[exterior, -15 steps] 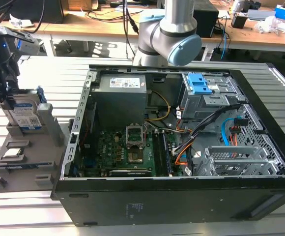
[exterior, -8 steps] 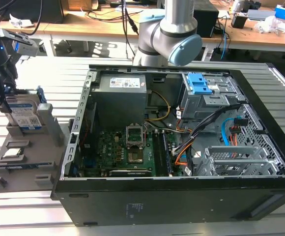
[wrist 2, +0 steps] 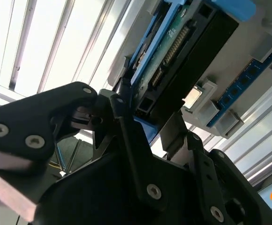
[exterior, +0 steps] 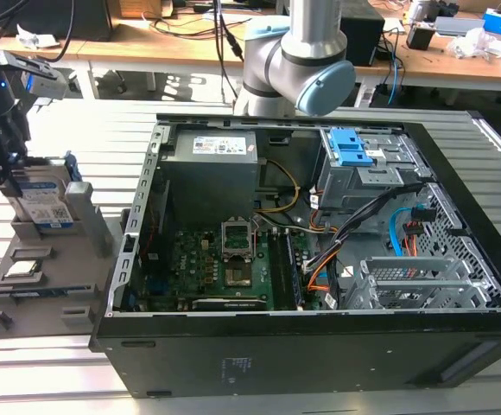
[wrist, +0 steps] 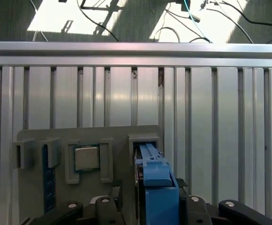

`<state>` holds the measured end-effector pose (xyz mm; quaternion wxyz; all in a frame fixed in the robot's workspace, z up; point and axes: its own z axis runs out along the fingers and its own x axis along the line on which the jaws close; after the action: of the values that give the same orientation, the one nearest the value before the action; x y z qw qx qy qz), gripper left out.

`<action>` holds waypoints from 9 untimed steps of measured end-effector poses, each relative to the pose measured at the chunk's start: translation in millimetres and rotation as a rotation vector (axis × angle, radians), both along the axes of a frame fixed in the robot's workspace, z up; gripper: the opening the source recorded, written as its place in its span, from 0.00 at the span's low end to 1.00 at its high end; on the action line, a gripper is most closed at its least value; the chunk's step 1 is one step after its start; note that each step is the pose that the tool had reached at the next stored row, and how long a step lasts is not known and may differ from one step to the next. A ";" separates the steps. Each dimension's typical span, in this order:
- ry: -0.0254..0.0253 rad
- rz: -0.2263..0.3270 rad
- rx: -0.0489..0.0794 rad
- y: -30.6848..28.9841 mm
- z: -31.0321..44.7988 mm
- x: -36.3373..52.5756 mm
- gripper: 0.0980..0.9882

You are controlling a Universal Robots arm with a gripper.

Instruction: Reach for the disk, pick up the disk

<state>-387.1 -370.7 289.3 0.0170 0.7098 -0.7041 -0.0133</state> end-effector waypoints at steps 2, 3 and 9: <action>0.0001 0.000 0.000 0.0 0.0 0.0 0.41; -0.0001 0.000 0.000 0.0 -0.1 0.0 0.33; 0.0001 0.000 0.000 -0.2 0.0 0.0 0.30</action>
<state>-387.1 -370.9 289.3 0.0170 0.7098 -0.7040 -0.0133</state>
